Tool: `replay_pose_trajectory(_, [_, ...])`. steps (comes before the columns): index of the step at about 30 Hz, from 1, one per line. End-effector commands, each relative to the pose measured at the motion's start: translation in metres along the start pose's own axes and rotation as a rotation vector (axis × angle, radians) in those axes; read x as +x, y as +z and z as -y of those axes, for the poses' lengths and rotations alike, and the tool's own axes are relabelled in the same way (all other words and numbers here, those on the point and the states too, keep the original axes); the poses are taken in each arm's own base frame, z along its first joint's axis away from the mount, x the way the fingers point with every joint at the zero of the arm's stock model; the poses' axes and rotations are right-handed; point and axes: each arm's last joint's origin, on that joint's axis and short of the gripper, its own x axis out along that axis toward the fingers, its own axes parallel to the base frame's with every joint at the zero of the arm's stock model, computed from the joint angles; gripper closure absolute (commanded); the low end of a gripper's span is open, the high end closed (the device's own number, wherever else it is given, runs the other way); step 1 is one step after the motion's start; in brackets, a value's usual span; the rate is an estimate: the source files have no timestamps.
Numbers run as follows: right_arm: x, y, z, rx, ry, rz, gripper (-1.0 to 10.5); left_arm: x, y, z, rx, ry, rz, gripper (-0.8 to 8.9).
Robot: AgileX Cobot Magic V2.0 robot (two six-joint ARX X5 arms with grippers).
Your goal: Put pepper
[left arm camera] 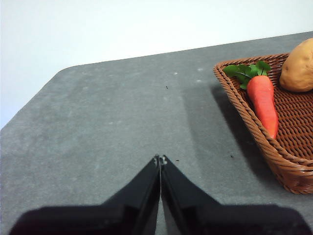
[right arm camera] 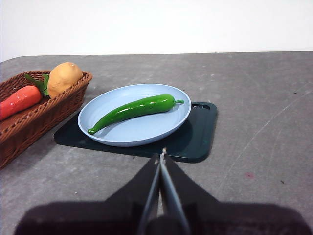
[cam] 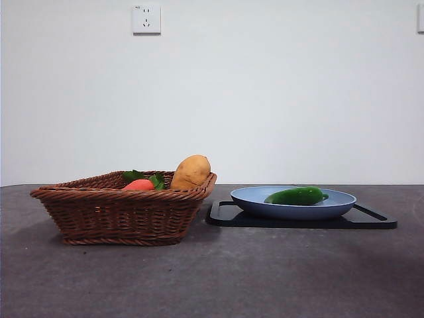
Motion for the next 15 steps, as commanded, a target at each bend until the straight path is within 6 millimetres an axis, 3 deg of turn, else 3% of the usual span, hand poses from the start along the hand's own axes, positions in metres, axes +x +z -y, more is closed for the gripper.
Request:
replay_pose_trajectory(1, [0.0007,-0.0034,0.0000,0.000,0.003,-0.015,9.4,0.0008,-0.0022,0.0001,-0.007,0.003,0.003,8.05])
replay_pose_trajectory(15, [0.0007,-0.0034,0.0000,0.000,0.003,-0.015,9.4,0.0008,-0.0022,0.0001,-0.007,0.003,0.003,8.05])
